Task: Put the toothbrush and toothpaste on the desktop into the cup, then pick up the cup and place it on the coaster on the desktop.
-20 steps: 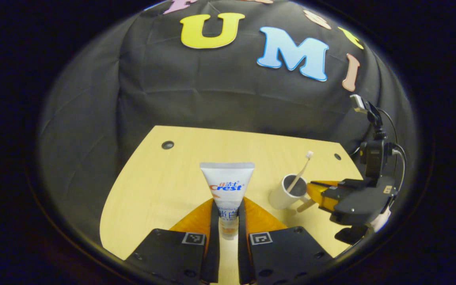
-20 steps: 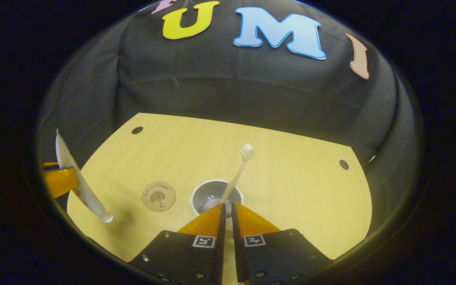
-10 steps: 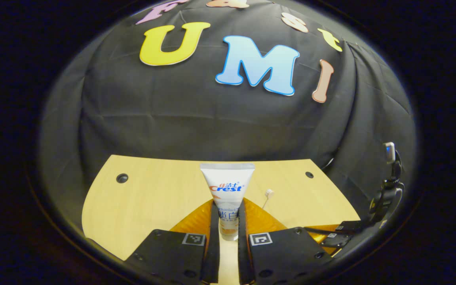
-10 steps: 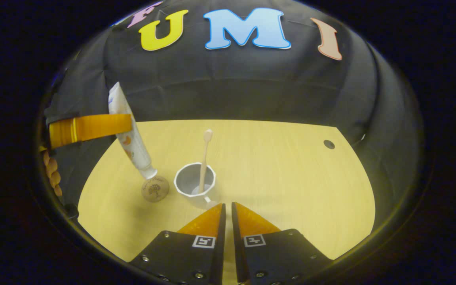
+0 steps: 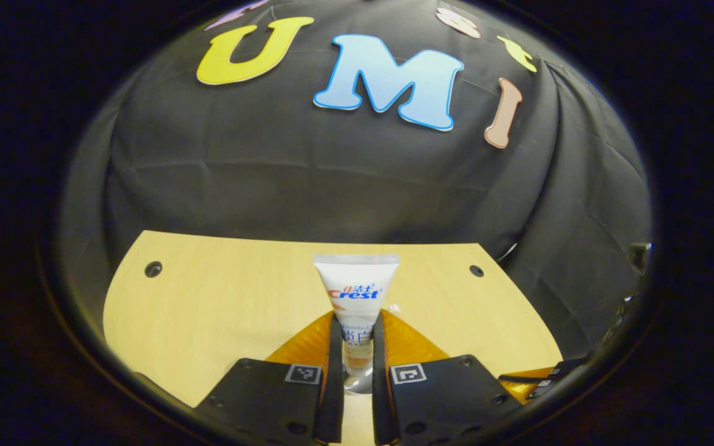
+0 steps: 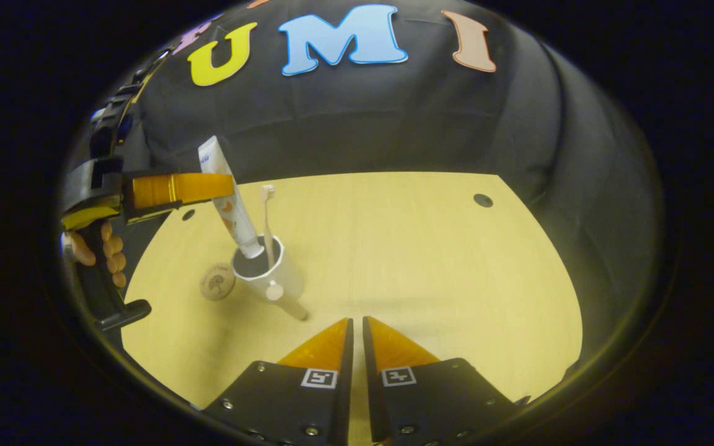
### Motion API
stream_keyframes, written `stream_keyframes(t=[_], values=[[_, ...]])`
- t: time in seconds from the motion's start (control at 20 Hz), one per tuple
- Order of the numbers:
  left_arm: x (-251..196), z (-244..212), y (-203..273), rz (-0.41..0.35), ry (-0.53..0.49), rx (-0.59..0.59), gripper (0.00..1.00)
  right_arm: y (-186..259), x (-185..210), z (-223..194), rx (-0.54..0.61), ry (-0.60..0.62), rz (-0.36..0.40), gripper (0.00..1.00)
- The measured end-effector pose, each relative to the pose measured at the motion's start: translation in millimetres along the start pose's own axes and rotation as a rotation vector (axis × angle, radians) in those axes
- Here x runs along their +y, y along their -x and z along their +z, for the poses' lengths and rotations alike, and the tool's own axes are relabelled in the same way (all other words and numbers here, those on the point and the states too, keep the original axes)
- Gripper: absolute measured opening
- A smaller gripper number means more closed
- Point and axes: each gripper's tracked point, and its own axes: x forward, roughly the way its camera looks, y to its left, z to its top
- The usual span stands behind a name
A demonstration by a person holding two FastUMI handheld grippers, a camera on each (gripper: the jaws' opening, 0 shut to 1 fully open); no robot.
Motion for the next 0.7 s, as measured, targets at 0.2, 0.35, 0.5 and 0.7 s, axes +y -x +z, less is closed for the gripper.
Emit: stream_keyframes(t=[0.2,0.35,0.5,0.7], values=[[-3.4,-16.6,-6.0,0.028,0.001,0.025,0.27,1.5,-22.4,-1.1,0.005,-0.031,-0.017,0.13],[-7.8,-31.2,-8.6,0.036,0.007,0.052,0.27,-1.3,-30.5,-2.1,0.009,-0.042,-0.019,0.13],[-2.1,-45.3,-12.1,0.077,-0.011,0.084,0.32,-1.5,-30.7,0.7,0.009,-0.050,-0.010,0.13],[-6.5,-50.0,0.2,0.072,-0.016,0.071,0.51,-4.2,-25.2,2.1,0.009,-0.045,0.011,0.13]])
